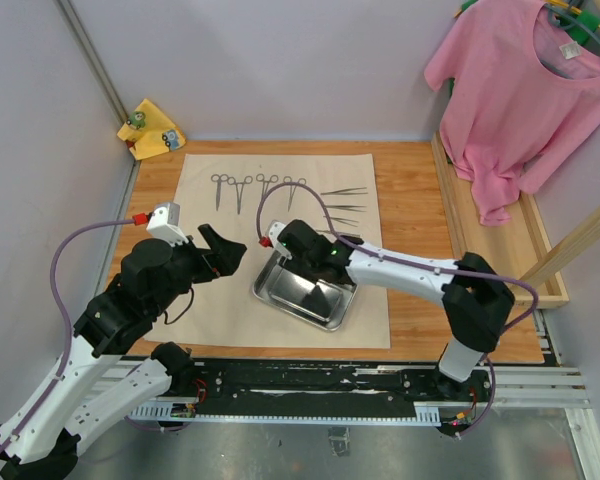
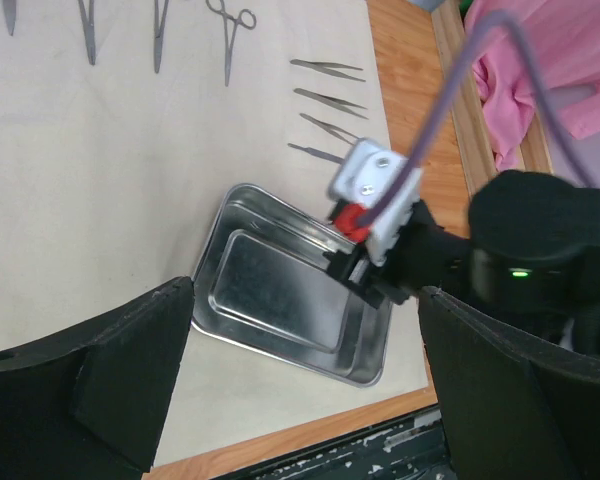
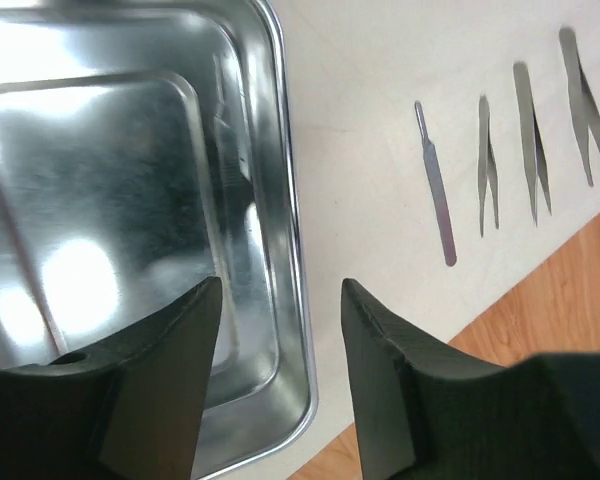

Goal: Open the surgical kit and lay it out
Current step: Adjust the medical item in the container.

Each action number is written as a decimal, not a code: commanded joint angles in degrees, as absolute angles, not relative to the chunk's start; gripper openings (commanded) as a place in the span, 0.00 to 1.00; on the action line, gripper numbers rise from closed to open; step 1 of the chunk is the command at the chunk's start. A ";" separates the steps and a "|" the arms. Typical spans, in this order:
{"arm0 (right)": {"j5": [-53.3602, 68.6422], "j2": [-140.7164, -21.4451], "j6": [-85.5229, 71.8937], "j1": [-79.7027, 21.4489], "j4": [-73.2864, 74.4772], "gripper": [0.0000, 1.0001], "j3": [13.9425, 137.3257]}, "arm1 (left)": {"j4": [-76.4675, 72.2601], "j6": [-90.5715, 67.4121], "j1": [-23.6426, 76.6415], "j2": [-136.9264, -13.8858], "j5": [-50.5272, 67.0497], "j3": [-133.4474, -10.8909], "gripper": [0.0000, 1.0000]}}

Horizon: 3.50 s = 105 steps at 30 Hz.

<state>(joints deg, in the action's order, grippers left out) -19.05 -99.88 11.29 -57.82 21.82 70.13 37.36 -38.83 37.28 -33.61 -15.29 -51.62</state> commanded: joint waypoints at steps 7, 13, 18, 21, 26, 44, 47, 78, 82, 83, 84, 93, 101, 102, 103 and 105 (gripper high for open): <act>7.30 -94.88 1.79 -55.27 24.29 0.51 70.23 | 35.53 -39.30 37.53 -33.29 -14.61 -49.97 0.98; 6.15 -98.77 -0.67 -53.57 23.20 0.51 70.13 | 35.24 -39.38 37.53 -38.93 -9.52 -46.70 0.96; 3.55 -100.70 -2.37 -51.18 22.92 0.51 70.93 | 31.15 -40.49 37.53 -39.97 -8.44 -40.60 0.92; 2.94 -101.92 -3.26 -50.49 22.91 0.50 71.16 | 28.96 -41.22 37.53 -40.73 -8.26 -38.24 0.83; 1.45 -103.37 -5.34 -50.45 22.37 0.46 70.52 | 25.15 -42.03 37.53 -42.71 -7.97 -35.16 0.75; -4.72 -103.87 -13.22 -49.96 15.64 0.47 65.14 | 15.95 -39.19 37.55 -53.94 -17.09 -32.09 0.70; -3.69 -103.29 -14.95 -49.22 13.98 0.47 63.93 | 13.94 -38.15 37.53 -56.27 -17.79 -32.07 0.65; 2.63 -106.00 -17.62 -46.58 13.97 0.46 62.87 | 4.94 -34.88 37.53 -70.00 -13.09 -29.98 0.35; 4.58 -105.10 -17.67 -46.64 13.23 0.39 61.96 | 5.04 -35.02 37.53 -70.18 -12.41 -29.98 0.33; 5.08 -104.54 -17.60 -46.79 12.88 0.38 61.44 | 5.02 -35.07 37.53 -70.08 -12.31 -29.97 0.33; 5.42 -103.60 -17.39 -46.84 12.16 0.36 60.75 | 5.06 -35.07 37.53 -69.93 -12.18 -29.97 0.33; -6.12 -91.02 -19.23 -48.95 8.35 0.31 53.76 | 7.15 -36.61 37.53 -67.48 -11.84 -29.65 0.32; -16.23 -92.38 -26.79 -48.93 10.92 0.23 53.43 | 7.65 -38.48 37.53 -65.14 -9.70 -27.83 0.26; -16.89 -93.02 -28.06 -48.88 11.23 0.23 53.66 | 7.65 -38.47 37.53 -65.07 -9.16 -27.74 0.25; -17.10 -93.57 -28.72 -48.87 11.06 0.24 53.77 | 7.65 -38.54 37.53 -65.07 -8.73 -27.63 0.24; -17.21 -94.52 -29.68 -48.91 10.61 0.27 53.95 | 7.44 -38.56 37.53 -64.98 -8.17 -27.32 0.24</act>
<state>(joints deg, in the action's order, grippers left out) -12.67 -92.25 -24.69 -48.29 9.52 53.71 7.77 -37.82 37.28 -65.98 -10.26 -28.10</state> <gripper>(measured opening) 0.249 0.247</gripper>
